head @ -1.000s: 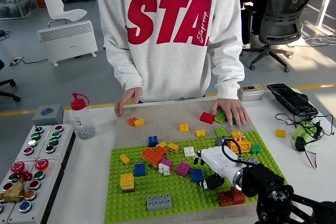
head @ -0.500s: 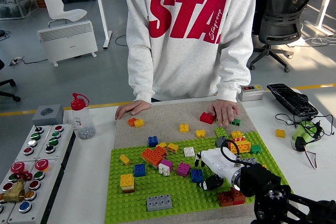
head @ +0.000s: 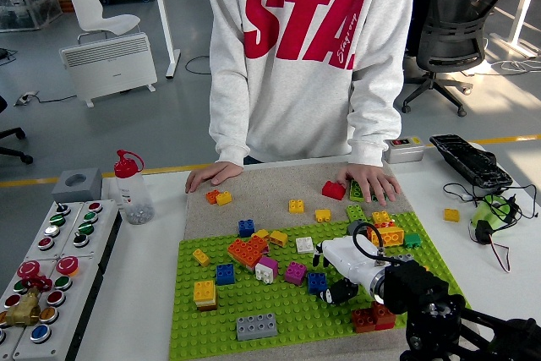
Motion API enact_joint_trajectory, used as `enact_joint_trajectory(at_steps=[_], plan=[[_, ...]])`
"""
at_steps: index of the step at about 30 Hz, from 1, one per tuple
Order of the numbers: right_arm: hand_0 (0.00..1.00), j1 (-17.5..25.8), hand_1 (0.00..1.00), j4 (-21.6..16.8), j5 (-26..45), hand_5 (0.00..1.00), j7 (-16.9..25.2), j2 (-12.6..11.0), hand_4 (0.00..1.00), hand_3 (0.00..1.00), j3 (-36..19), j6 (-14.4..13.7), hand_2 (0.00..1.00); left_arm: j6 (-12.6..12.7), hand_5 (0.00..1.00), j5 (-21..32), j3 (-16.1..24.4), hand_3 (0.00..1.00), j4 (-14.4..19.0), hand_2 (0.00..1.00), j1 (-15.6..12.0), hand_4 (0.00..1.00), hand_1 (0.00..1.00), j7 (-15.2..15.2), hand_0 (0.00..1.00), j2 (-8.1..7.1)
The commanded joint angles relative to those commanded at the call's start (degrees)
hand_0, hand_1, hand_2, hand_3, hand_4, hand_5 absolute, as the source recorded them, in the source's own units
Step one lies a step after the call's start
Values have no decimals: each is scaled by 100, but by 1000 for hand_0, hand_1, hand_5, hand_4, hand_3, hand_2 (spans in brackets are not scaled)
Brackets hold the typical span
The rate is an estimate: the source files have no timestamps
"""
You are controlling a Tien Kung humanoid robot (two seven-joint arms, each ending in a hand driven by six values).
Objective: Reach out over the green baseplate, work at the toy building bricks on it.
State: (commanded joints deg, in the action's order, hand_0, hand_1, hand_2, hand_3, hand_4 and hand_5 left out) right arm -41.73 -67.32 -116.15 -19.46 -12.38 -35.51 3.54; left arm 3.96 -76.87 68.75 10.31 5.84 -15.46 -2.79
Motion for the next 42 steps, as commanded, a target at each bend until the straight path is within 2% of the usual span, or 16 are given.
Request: enact_joint_trajectory(at_steps=[24, 31, 32, 42], plan=[[90, -67, 289, 181, 85, 269, -3, 90, 768, 617, 135, 43, 602, 10, 998, 8, 7, 623, 0, 679, 19, 366, 699, 4, 690, -1], [89, -65, 288, 199, 118, 269, 51, 100, 762, 608, 152, -67, 595, 11, 998, 6, 14, 623, 0, 680, 23, 366, 699, 6, 690, -2], [77, -66, 271, 200, 118, 262, 58, 100, 736, 552, 153, -87, 556, 11, 998, 6, 14, 623, 0, 680, 24, 366, 698, 6, 691, -2], [75, -63, 264, 194, 89, 243, 104, 88, 719, 534, 171, -191, 543, 10, 998, 12, 10, 623, 0, 679, 21, 365, 698, 6, 690, -3]])
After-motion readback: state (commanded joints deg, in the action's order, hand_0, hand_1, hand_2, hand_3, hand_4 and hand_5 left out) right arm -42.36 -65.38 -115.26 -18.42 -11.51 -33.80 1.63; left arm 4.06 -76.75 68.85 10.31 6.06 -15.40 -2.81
